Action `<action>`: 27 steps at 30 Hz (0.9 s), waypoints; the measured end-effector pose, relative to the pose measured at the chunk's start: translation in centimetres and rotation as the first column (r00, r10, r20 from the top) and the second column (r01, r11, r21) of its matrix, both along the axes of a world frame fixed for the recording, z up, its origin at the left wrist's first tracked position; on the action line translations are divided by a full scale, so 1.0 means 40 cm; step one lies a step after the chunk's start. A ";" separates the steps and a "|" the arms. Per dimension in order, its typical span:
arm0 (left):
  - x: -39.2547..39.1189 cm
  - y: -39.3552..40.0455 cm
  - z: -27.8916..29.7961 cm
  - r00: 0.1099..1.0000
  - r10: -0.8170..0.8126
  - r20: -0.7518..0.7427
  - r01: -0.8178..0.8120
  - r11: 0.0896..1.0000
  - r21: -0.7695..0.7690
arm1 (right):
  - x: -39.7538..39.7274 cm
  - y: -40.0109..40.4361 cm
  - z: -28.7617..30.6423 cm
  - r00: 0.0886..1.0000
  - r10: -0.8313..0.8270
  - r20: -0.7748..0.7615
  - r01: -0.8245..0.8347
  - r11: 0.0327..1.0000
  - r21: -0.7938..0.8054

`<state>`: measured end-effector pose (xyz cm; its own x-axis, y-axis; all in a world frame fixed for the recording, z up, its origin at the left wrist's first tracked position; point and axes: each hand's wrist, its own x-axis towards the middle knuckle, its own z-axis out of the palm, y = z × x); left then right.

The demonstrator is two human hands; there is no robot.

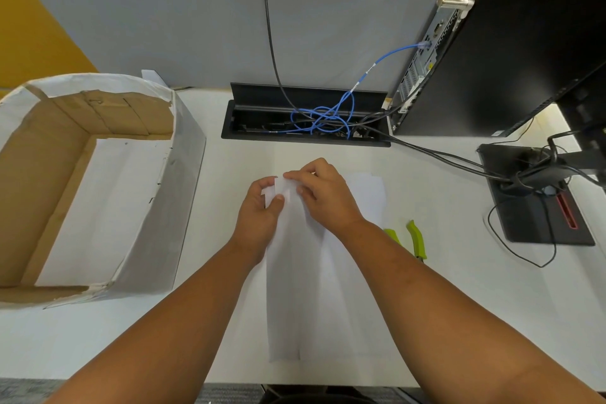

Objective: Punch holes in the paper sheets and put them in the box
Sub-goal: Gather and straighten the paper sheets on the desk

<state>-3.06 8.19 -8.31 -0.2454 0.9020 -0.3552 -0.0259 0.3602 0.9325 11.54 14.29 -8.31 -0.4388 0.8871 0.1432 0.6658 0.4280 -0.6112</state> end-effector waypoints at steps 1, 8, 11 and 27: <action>0.000 0.001 0.000 1.000 -0.001 -0.002 0.001 1.000 -0.001 | 0.001 0.000 -0.001 1.000 0.001 0.005 -0.001 1.000 0.012; 0.004 0.008 -0.001 0.998 -0.033 -0.044 0.034 0.999 0.028 | -0.002 0.005 -0.004 0.997 -0.026 0.078 0.028 0.999 -0.018; 0.003 0.004 0.000 0.997 -0.040 -0.072 0.042 0.999 0.020 | -0.005 0.010 0.007 0.995 -0.028 0.099 0.034 0.997 -0.064; 0.015 0.001 0.017 0.993 -0.065 -0.104 0.062 0.998 -0.030 | -0.036 0.023 0.050 0.993 -0.109 0.038 0.112 0.989 -0.095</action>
